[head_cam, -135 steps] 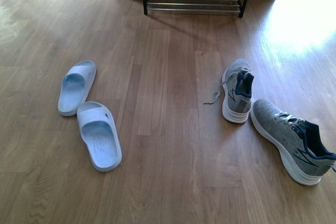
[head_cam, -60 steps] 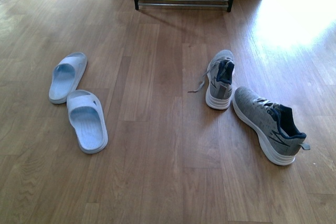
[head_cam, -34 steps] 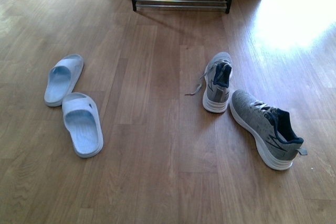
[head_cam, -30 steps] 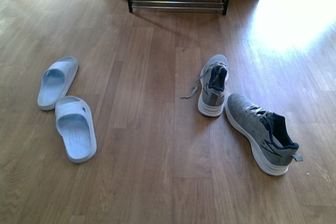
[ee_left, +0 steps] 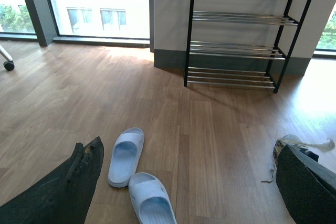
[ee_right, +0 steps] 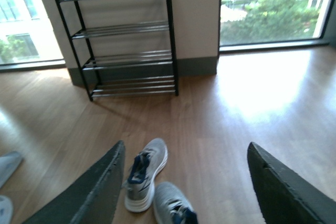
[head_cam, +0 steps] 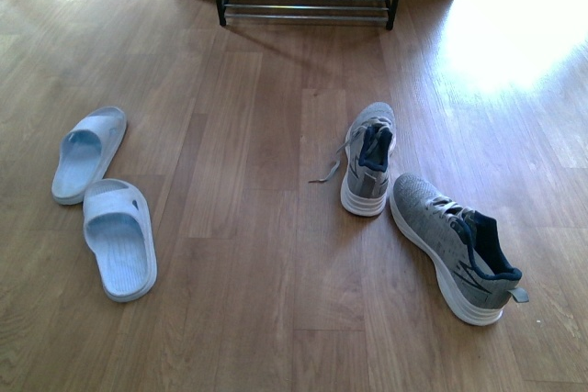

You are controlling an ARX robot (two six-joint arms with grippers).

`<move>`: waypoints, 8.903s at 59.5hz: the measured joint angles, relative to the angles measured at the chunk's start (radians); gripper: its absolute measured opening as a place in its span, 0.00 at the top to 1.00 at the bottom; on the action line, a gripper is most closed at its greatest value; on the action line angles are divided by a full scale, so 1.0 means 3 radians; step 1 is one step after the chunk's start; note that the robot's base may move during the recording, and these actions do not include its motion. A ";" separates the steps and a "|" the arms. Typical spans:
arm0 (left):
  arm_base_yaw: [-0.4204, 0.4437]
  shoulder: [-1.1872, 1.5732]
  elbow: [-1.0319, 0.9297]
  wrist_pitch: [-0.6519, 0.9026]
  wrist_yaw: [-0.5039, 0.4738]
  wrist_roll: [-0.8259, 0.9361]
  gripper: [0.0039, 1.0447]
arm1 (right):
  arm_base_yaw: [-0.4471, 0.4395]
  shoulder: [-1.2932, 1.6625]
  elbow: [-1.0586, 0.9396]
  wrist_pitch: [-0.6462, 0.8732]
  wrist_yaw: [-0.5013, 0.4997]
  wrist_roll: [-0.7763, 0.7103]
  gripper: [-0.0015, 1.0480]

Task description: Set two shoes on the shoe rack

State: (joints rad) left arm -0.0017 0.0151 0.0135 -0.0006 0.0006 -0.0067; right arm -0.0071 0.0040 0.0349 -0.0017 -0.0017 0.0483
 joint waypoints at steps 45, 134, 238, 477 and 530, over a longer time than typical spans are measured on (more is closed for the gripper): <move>0.0000 0.0000 0.0000 0.0001 -0.0009 -0.0001 0.09 | 0.0009 -0.0003 -0.0003 0.0000 -0.0005 -0.0141 0.09; -0.1186 0.6836 0.3042 0.0754 0.0343 -0.1136 0.09 | 0.0017 -0.0001 -0.0004 0.0000 -0.0004 -0.0141 0.09; -0.1667 1.0550 0.8240 -0.1879 -0.0210 0.0098 0.86 | 0.0017 -0.0001 -0.0004 0.0000 -0.0004 -0.0141 0.09; -0.2427 0.2722 0.1169 0.0023 -0.2622 -0.0380 0.99 | -0.1568 0.8485 0.2447 0.1951 -0.1134 -0.2089 0.09; -0.2427 0.2722 0.1169 0.0023 -0.2622 -0.0380 0.99 | -0.1231 0.9112 0.2806 0.2363 -0.1064 -0.1821 0.90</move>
State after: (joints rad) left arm -0.7300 0.8318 0.3641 0.0063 -0.7860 -0.1207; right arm -0.3763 2.7377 0.8768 0.7071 -0.3210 -0.4980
